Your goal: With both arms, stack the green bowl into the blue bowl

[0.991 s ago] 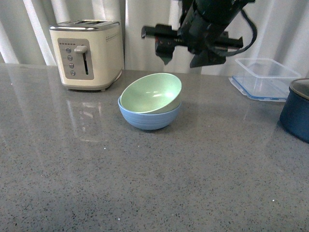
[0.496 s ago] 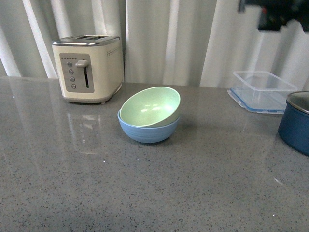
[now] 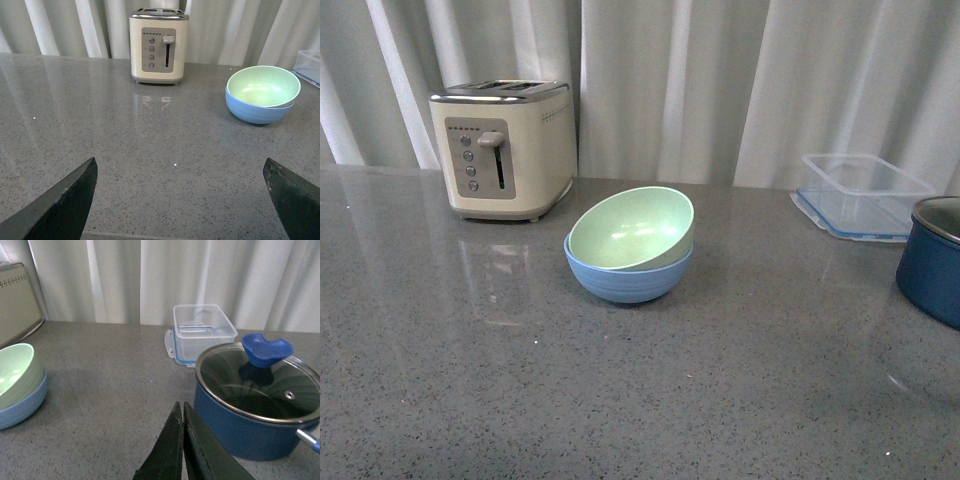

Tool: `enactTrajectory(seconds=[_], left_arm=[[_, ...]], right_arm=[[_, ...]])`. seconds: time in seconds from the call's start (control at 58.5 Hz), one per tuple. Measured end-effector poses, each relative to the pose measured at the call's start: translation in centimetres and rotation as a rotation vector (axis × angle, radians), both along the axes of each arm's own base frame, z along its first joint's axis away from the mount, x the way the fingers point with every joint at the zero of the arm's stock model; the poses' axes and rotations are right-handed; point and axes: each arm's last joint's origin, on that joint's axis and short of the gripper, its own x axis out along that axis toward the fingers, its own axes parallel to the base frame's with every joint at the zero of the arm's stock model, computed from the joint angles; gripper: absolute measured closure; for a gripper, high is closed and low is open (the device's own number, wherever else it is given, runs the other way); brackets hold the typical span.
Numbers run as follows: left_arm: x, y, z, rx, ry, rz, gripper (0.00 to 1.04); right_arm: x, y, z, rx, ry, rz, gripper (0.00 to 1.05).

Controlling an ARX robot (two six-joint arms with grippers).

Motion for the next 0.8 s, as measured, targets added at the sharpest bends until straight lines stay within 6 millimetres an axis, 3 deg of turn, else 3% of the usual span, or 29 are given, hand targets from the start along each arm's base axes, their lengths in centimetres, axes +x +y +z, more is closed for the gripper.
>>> enactTrajectory(seconds=[0.376, 0.803], left_arm=[[0.0, 0.0, 0.0, 0.0, 0.0, 0.0, 0.07], [0.0, 0.0, 0.0, 0.0, -0.001, 0.0, 0.07]], right_arm=[[-3.9, -1.9, -1.6, 0.001, -0.001, -0.003, 1.04], [-6.8, -1.9, -3.4, 0.001, 0.004, -0.001, 1.04]])
